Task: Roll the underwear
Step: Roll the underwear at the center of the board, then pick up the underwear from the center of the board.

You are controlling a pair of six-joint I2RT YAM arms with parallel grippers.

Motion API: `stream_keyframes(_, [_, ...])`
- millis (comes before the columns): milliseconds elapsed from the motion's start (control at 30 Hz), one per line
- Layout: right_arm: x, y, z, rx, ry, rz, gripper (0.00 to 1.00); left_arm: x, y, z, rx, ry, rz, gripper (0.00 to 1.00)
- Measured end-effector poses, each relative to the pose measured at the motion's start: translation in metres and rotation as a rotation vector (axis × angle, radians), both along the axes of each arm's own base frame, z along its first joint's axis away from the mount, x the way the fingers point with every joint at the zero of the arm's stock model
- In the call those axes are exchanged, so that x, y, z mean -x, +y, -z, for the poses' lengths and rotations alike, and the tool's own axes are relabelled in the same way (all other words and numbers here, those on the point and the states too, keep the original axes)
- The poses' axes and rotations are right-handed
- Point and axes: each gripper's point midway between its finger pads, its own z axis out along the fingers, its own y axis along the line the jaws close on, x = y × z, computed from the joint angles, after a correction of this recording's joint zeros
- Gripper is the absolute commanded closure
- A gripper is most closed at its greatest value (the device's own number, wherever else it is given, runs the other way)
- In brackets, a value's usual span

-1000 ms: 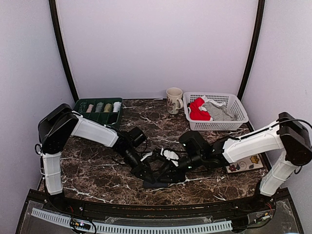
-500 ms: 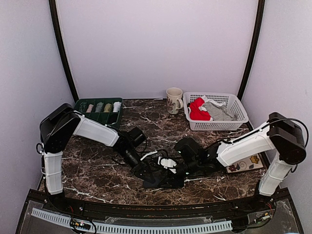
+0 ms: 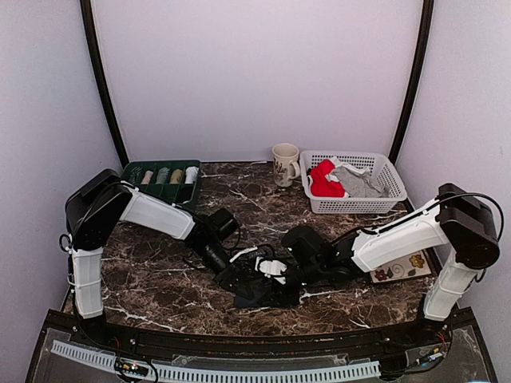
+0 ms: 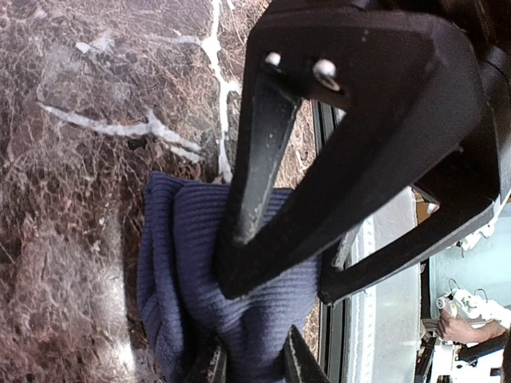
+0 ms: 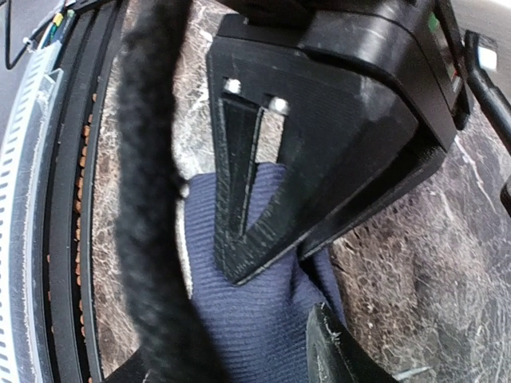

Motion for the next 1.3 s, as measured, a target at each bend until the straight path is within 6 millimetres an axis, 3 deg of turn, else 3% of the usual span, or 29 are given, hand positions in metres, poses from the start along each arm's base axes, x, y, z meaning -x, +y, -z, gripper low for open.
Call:
stream_keyframes(133, [-0.001,-0.001,0.0,0.021,-0.015,0.0,0.59,0.0,0.0,0.0,0.0,0.0,0.0,0.79])
stream_keyframes(233, [0.0,-0.001,0.002,0.033,-0.014,-0.014,0.76,0.0,0.0,0.0,-0.001,0.0,0.0,0.75])
stream_keyframes(400, [0.004,0.0,0.003,0.032,-0.003,-0.033,1.0,-0.001,0.001,0.0,-0.003,0.005,-0.008,0.61])
stream_keyframes(567, [0.005,0.003,0.003,0.029,0.005,-0.043,1.0,-0.007,0.012,0.0,-0.01,0.021,-0.061,0.45])
stream_keyframes(733, [0.005,0.006,0.004,0.027,0.037,-0.05,1.0,-0.023,0.037,-0.014,-0.033,-0.047,-0.176,0.41])
stream_keyframes(900, [0.003,0.01,0.004,0.023,0.119,-0.038,1.0,-0.054,0.066,-0.053,-0.005,-0.308,-0.35,0.4])
stream_keyframes(1033, [-0.001,0.012,0.004,0.02,0.224,-0.015,1.0,-0.065,0.081,-0.093,0.067,-0.532,-0.456,0.39])
stream_keyframes(1167, [-0.007,0.014,0.004,0.02,0.348,0.008,1.0,-0.066,0.094,-0.118,0.103,-0.694,-0.507,0.38])
stream_keyframes(1300, [-0.01,0.014,0.003,0.021,0.44,0.025,1.0,-0.046,0.086,-0.118,0.091,-0.827,-0.429,0.38])
